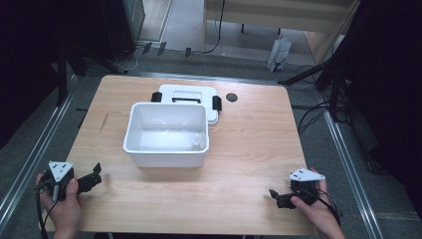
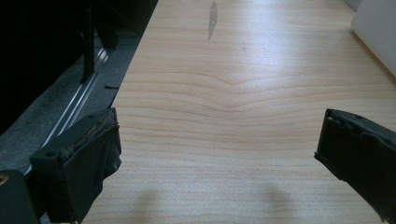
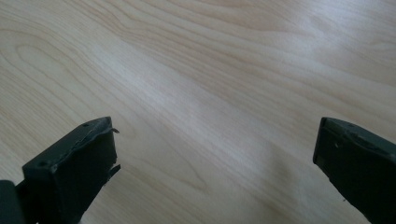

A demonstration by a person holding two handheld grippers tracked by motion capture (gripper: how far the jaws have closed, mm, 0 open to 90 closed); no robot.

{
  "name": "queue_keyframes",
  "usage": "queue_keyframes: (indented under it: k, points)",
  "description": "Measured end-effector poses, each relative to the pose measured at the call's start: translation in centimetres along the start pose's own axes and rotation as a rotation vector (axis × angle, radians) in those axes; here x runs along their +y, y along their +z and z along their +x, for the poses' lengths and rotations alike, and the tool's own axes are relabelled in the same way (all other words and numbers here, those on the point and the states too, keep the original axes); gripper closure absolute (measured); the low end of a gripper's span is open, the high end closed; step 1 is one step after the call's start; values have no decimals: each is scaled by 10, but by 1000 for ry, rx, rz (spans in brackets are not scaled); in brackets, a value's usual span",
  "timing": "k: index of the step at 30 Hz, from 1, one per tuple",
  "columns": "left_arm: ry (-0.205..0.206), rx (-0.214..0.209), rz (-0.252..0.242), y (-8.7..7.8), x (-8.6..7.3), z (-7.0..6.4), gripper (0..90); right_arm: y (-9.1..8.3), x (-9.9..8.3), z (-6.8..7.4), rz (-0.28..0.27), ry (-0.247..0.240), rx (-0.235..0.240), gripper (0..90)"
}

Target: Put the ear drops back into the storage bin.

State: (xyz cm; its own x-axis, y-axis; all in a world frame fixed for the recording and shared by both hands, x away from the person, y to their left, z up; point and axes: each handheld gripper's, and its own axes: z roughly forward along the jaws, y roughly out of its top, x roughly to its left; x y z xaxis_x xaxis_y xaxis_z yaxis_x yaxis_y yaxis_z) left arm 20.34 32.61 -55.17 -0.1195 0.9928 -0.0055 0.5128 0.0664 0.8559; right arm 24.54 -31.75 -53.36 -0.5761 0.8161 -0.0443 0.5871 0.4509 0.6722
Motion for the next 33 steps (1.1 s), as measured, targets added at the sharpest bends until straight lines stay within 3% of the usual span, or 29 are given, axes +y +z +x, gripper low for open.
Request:
queue_keyframes:
  k: [5, 12, 16, 22, 33]
  points:
    - [1, 0, -2, 0, 0, 0, 6, -5, -23, -3, -107, 48, -5, 0]
    - [0, 5, -1, 0, 0, 0, 6, -20, -42, -10, -286, 198, -27, 0]
    - [-4, 0, 7, 1, 0, 0, 6, -25, -47, -11, -343, 247, -56, 0]
    - [10, -2, 12, 1, 0, -1, 6, -23, -46, -11, -294, 276, -85, 0]
    - [12, 6, 15, 1, 1, -1, 6, -21, -45, -11, -257, 289, -90, 0]
